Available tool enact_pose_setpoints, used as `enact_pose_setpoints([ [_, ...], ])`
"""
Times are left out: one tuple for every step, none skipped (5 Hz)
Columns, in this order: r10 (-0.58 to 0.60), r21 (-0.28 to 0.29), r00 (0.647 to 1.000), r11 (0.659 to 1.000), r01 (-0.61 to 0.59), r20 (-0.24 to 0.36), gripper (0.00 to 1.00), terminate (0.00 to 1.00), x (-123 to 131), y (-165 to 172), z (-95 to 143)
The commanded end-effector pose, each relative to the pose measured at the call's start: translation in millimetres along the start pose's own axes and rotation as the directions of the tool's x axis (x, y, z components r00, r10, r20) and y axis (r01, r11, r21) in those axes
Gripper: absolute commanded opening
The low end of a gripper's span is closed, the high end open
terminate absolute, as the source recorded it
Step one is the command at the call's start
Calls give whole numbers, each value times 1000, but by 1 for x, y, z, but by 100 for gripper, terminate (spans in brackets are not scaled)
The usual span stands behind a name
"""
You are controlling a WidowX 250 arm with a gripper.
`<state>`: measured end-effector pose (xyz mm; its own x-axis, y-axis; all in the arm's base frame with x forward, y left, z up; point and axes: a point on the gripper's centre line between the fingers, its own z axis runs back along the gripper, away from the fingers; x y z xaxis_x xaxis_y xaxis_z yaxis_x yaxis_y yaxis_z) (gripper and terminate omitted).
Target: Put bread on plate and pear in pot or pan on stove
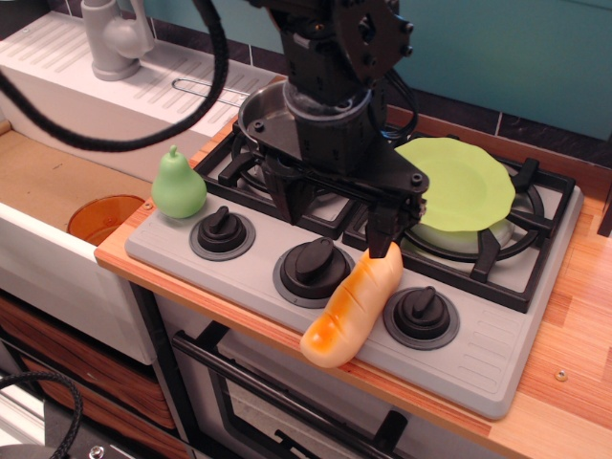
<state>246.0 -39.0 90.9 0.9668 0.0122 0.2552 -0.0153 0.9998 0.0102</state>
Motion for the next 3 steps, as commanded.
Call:
enact_pose_setpoints([
  [0,0,1000,1000,0,0,100,0,0,0,0],
  [2,5,1000,1000,-2,29,100,0,-4,-2,-8],
  [4,4,999,1000,-5,47,100,0,-8,-4,-13],
])
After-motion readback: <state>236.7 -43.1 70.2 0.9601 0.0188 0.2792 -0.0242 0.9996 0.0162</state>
